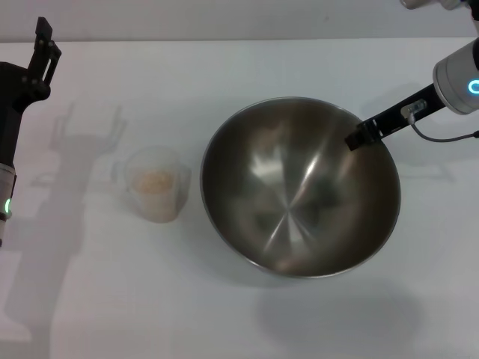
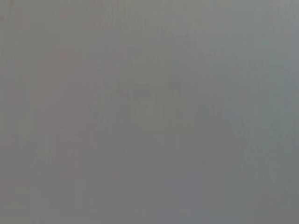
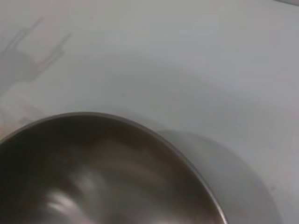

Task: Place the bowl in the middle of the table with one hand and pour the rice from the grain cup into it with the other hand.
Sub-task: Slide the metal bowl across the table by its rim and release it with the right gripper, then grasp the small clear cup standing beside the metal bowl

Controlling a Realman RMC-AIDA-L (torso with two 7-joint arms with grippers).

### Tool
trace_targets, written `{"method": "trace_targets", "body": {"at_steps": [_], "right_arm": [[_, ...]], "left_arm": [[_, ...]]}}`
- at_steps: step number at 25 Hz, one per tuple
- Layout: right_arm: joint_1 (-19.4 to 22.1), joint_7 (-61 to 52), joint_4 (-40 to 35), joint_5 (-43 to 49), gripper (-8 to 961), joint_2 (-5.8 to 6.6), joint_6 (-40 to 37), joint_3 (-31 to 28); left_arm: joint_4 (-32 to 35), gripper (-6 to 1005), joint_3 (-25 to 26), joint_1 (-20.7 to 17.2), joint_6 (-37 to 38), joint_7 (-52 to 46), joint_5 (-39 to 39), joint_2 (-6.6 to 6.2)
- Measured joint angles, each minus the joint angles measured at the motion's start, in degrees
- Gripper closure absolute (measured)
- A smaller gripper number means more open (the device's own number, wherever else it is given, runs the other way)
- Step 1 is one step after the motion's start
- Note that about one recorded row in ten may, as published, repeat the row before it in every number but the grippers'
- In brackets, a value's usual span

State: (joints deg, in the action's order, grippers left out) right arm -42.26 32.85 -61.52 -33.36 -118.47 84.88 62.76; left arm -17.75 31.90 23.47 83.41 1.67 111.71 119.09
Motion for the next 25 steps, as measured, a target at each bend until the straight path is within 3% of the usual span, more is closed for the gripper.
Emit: {"method": "trace_targets", "body": {"at_steps": [10, 14, 18, 25], "right_arm": [[-0.01, 0.03, 0.44, 0.00, 937, -0.11, -1.10, 0.51], [0.65, 0.92, -1.83, -0.23, 787, -0.29, -1.47, 0.51], [1.61, 1.49, -4.58, -0.48, 573, -0.44, -1.60, 0.51], [2.53, 5.50, -9.73, -4.96, 573, -0.45, -3.25, -0.04]], "left_arm": [[-0.69, 183, 0.00, -0.30, -0.01, 0.00, -0.01, 0.00], [-0.84, 184, -0.08, -0.47, 0.02, 0.00, -0.01, 0.00], [-1.12, 184, -0.16, -0.65, -0.03, 0.00, -0.01, 0.00], [-1.35, 183, -0.18, -1.24, -0.06, 0.00, -0.01, 0.00]]}}
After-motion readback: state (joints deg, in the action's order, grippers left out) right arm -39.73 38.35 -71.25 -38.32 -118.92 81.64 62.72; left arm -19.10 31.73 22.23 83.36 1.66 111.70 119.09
